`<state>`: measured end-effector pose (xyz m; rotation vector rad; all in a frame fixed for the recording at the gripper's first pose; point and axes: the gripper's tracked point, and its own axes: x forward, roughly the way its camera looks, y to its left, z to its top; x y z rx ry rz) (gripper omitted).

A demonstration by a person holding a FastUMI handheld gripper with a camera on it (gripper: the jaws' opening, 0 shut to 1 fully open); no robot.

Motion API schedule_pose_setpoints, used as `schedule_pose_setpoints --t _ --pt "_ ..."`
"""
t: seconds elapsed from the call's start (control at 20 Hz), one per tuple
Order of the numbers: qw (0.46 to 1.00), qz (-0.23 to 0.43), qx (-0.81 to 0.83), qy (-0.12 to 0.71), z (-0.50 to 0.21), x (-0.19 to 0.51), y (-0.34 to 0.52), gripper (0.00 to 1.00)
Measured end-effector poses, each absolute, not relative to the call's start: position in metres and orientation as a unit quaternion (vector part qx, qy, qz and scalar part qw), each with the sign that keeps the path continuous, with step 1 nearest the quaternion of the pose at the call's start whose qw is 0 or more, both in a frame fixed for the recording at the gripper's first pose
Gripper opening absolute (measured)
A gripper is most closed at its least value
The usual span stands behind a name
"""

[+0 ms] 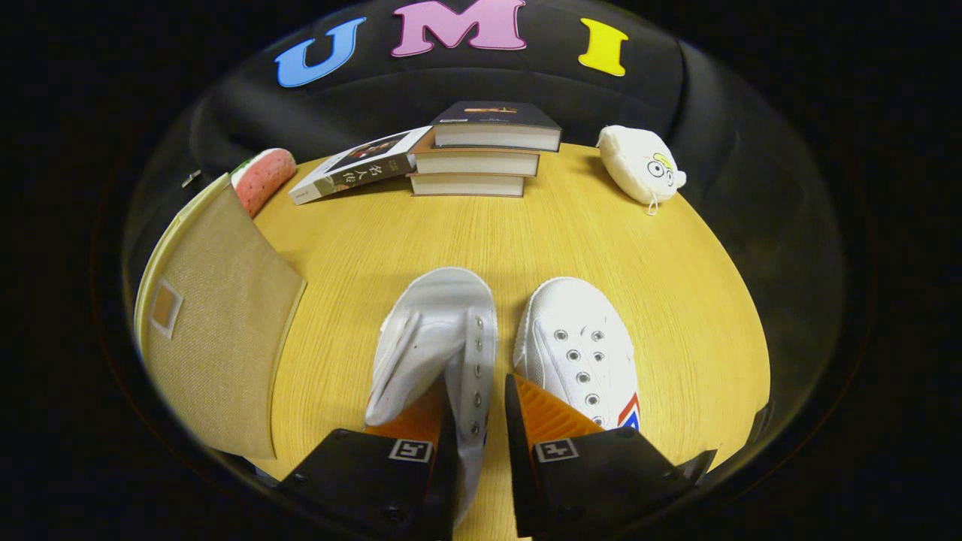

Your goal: Open the storage box then place both shoes into the box .Put the left shoe in first, then the right shoe, with the right side of both shoes facing outward in a uniform manner.

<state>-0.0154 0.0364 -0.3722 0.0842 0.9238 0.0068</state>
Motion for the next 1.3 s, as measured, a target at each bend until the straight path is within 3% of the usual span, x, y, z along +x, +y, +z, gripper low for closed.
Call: schedule_pose_setpoints --t 0.15,0.3,0.85,1.3 --pt "0.891 -0.008 0.046 0.452 -0.375 -0.016 0.038 0.15" --pt "0.880 -0.028 0.092 0.464 -0.367 -0.016 0.039 0.06" --pt "0.876 -0.029 0.184 0.445 -0.249 -0.016 0.046 0.06" --pt "0.857 0.001 0.210 0.470 -0.159 -0.005 0.166 0.05"
